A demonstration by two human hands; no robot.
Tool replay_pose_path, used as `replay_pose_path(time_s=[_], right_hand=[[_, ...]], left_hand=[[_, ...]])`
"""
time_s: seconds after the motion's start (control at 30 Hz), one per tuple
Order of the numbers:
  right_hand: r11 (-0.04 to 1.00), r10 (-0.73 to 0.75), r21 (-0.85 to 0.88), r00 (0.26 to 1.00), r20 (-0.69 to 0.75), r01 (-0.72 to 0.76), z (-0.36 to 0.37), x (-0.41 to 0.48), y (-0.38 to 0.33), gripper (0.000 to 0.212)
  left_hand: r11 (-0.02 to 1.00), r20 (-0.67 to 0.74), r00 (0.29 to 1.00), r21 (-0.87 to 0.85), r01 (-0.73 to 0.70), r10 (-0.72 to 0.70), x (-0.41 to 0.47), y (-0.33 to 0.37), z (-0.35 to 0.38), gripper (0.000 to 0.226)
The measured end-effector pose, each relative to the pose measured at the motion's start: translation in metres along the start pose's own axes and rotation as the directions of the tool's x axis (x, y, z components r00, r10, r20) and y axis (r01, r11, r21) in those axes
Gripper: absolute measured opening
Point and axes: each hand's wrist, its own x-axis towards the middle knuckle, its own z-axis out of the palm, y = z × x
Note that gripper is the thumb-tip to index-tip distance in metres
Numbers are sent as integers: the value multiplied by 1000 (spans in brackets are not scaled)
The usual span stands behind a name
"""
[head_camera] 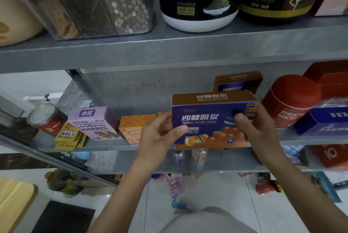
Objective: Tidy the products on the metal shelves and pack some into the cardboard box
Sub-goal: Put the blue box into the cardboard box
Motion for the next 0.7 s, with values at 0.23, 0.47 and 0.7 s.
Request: replay_pose_path(time_s=[0.23,0.47,0.7], right_hand=[[915,378,158,926,-14,-371,12,-7,12,32],[775,530,240,809,255,-584,-3,-21,29,76],[743,576,237,779,249,-625,-4,-36,38,59]], left_hand=[[968,-66,976,-157,195,-207,-9,-15,5,28],[937,-120,940,-188,295,-320,-19,-18,4,6],[886,-112,889,-207,415,-443,-25,-29,6,8]])
